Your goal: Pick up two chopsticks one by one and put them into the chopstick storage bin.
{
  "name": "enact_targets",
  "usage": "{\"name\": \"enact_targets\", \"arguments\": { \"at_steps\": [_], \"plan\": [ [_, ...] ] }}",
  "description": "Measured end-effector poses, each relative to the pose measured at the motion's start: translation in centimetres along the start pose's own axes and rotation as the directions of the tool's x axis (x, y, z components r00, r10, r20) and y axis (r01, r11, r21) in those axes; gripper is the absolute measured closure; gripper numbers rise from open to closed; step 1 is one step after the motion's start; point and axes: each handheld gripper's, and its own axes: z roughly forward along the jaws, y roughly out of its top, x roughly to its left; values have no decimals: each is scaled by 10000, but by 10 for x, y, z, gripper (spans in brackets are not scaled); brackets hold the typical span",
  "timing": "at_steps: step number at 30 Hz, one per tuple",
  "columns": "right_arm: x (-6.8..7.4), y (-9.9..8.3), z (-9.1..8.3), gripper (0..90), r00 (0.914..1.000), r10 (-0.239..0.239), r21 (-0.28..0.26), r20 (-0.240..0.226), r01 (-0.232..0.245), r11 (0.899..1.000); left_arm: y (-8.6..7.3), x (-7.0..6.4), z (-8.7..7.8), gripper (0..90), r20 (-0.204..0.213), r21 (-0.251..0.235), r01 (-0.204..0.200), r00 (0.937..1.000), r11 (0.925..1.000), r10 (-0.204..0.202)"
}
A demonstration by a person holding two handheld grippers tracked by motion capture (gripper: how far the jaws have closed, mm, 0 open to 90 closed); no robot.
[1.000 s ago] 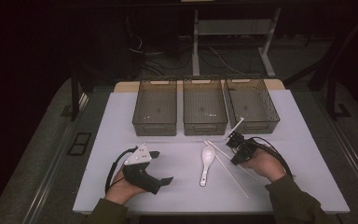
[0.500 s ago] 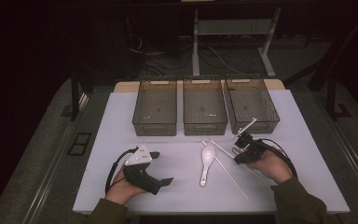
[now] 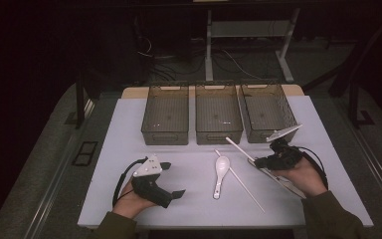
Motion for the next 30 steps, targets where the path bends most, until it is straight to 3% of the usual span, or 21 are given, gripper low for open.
{"name": "enact_targets", "arguments": {
  "at_steps": [6, 12, 30],
  "plan": [
    [4, 8, -5, 848, 9999, -133, -594, -106, 127, 9982, 0, 0, 0, 0, 24, -93, 67, 10000, 9999, -67],
    [15, 30, -12, 847, 9987, -500, -1063, -46, 492, 9931, 0, 1, 0, 0, 37, -130, 105, 9999, 9999, -104],
    [40, 108, 3, 847, 9954, -910, -1179, 315, 941, 9886, 0, 0, 2, 0, -56, 5, -87, 9999, 10000, 87]
  ]
}}
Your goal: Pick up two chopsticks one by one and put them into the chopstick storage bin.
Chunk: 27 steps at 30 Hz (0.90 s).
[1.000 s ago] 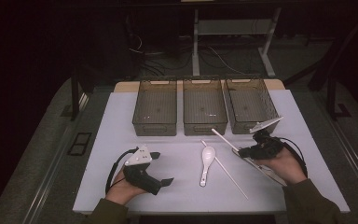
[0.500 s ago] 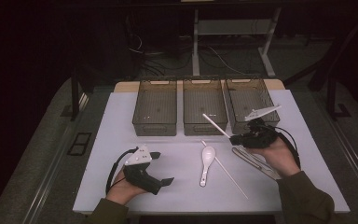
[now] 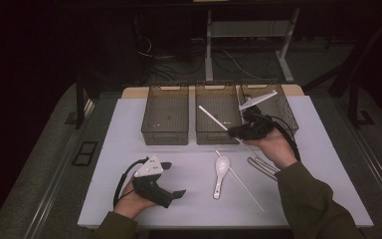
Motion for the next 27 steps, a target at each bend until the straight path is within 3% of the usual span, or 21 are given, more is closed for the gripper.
{"name": "enact_targets", "arguments": {
  "at_steps": [11, 17, 27],
  "plan": [
    [9, 39, 22, 847, 9999, -80, 61, 73, 80, 9999, 0, -1, -1, 0, -19, -70, 62, 10000, 10000, -62],
    [14, 62, 45, 847, 9997, -160, 129, 203, 158, 9998, 1, -1, 0, 0, 19, -83, -18, 10000, 10000, 18],
    [18, 96, 87, 846, 9991, 187, 403, 393, -203, 9990, 1, -1, -1, 0, 57, -146, -58, 10000, 9999, 59]
  ]
}}
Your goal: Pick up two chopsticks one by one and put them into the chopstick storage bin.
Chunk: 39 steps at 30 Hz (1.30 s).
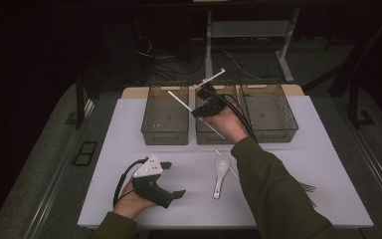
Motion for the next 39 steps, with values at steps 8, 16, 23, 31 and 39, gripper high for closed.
{"name": "enact_targets", "arguments": {
  "at_steps": [8, 16, 23, 31, 39],
  "plan": [
    [2, 25, 29, 846, 9990, 312, 239, 312, -320, 9992, 0, -1, 0, 0, 64, -42, -11, 10000, 10000, 11],
    [2, 45, 58, 846, 9962, 606, 510, 629, -638, 9967, 0, 0, 0, 0, 92, -153, 45, 9999, 9999, -44],
    [4, 53, 83, 845, 9939, 800, 729, 760, -855, 9937, 0, 1, -1, 0, 158, -209, 57, 9999, 9998, -54],
    [5, 54, 98, 713, 9929, 1004, 639, 632, -1044, 9925, 0, 1, -1, 0, 205, -207, 45, 9998, 9998, -41],
    [6, 52, 77, 496, 9967, 572, -47, 575, -570, 9984, 1, 0, -1, 0, 217, -229, 98, 9997, 9997, -93]
  ]
}}
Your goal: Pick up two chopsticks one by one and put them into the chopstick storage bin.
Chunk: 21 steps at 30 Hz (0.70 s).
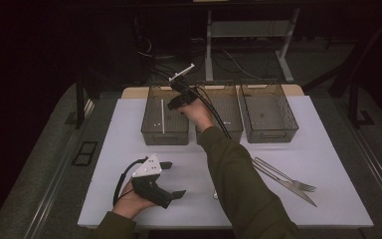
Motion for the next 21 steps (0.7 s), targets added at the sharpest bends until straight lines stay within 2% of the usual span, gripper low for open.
{"name": "enact_targets", "arguments": {
  "at_steps": [6, 11, 16, 18, 21],
  "plan": [
    [-4, -11, -23, 418, 9987, -309, -471, -401, 290, 9985, 0, 0, 0, 0, -21, 70, -135, 9999, 9999, 135],
    [-7, -26, -42, 378, 9974, -502, -731, -519, 464, 9962, 0, 1, 0, 0, -68, 107, -176, 9998, 9998, 177],
    [-9, -43, -63, 366, 9938, -889, -949, -670, 823, 9921, -1, 1, 0, 0, -57, 181, -142, 9999, 9997, 143],
    [-13, -55, -77, 361, 9915, -1061, -1102, -747, 976, 9891, 0, 1, 0, 0, -76, 245, -273, 9996, 9993, 275],
    [-17, -63, -86, 357, 9911, -1073, -1215, -792, 973, 9878, 0, 1, 0, 0, -98, 270, -284, 9995, 9992, 287]
  ]
}}
